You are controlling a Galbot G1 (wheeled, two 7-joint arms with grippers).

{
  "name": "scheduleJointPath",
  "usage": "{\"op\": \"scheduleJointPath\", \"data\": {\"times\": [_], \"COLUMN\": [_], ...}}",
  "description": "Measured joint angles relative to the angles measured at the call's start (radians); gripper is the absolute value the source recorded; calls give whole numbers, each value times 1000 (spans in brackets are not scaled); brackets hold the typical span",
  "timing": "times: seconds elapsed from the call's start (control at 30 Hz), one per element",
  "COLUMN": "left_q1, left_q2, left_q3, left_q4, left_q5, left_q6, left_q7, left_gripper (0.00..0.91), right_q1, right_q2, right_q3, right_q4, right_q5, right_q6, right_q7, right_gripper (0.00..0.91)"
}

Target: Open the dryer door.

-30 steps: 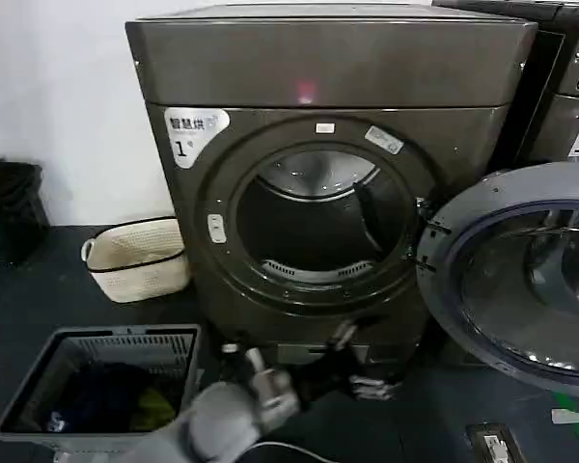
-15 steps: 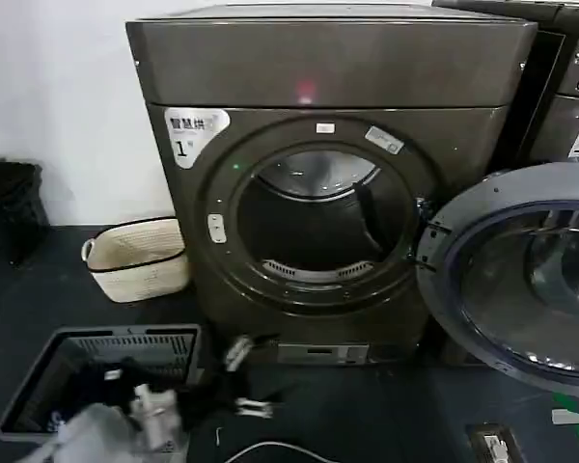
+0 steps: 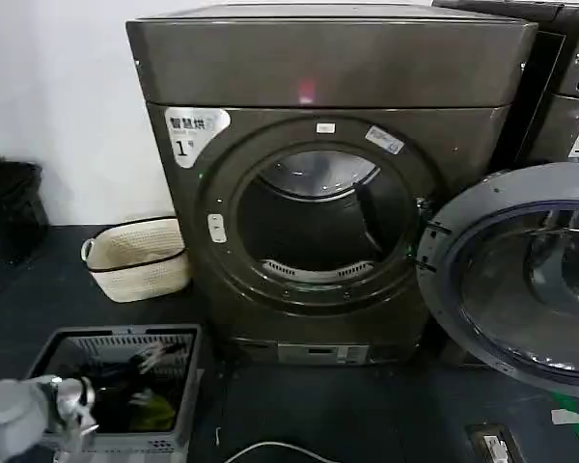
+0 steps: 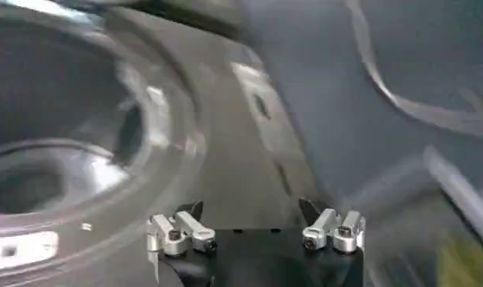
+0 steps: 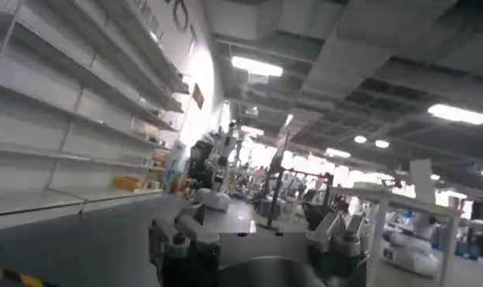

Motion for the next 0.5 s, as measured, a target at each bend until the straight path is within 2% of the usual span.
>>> {"op": "scheduleJointPath", "data": {"times": [0.27,0.37,0.5], "left_q1": [-51,-84,-101], "left_q2": [-10,-25,-27], "left_q3": [-7,-7,-4], "left_q4": [126,161,184], "left_q5": [499,674,792], "left_q6": [-316,-379,-414], "left_q7": [45,45,61], "left_gripper": [907,907,907], "right_q1": [3,1,3], "right_q2": [13,18,27], "right_q3": [-16,-18,-20], "right_q4": [14,17,24], "right_q5": [18,16,16], "right_q6": [8,10,19], "right_q7": [-3,-6,-8], "right_gripper": [907,907,907]}}
